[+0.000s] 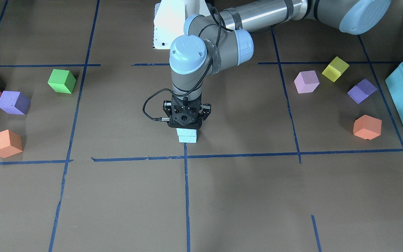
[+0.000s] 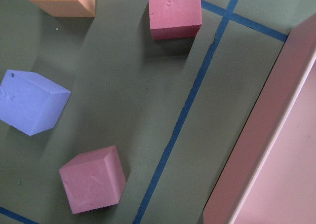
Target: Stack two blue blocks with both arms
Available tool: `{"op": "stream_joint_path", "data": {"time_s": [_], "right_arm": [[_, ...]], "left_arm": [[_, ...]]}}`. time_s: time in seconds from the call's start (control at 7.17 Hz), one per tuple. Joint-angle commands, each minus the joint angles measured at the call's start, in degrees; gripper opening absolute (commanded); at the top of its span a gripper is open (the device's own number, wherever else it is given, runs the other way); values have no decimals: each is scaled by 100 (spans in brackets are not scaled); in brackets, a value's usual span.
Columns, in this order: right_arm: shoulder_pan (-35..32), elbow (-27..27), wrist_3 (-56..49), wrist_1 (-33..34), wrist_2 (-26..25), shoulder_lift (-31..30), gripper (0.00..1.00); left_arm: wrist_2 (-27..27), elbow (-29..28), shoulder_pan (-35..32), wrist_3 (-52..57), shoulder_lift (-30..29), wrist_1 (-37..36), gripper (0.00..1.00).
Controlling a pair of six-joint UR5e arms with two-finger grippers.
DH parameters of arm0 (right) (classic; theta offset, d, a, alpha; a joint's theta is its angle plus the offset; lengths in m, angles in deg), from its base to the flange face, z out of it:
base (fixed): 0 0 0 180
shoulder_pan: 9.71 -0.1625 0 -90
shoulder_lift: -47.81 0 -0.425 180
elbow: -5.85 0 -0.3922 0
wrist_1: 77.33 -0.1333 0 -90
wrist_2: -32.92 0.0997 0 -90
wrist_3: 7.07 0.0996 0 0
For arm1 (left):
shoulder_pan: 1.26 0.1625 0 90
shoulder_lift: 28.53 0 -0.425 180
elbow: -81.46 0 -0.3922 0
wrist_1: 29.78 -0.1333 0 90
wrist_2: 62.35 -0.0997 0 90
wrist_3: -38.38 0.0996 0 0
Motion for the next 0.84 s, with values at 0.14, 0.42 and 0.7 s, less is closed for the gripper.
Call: {"op": "stream_joint_path", "data": {"time_s": [0.14, 0.42, 0.7], "right_arm": [[0, 0, 0, 0, 0, 0, 100], [0, -9, 9, 0, 0, 0, 100], [0, -9, 0, 0, 0, 0, 100]], "left_arm": [[0, -20, 18, -69, 15, 33, 79], [0, -2, 0, -87, 15, 15, 99], [139, 233, -218, -87, 15, -72, 100]]}}
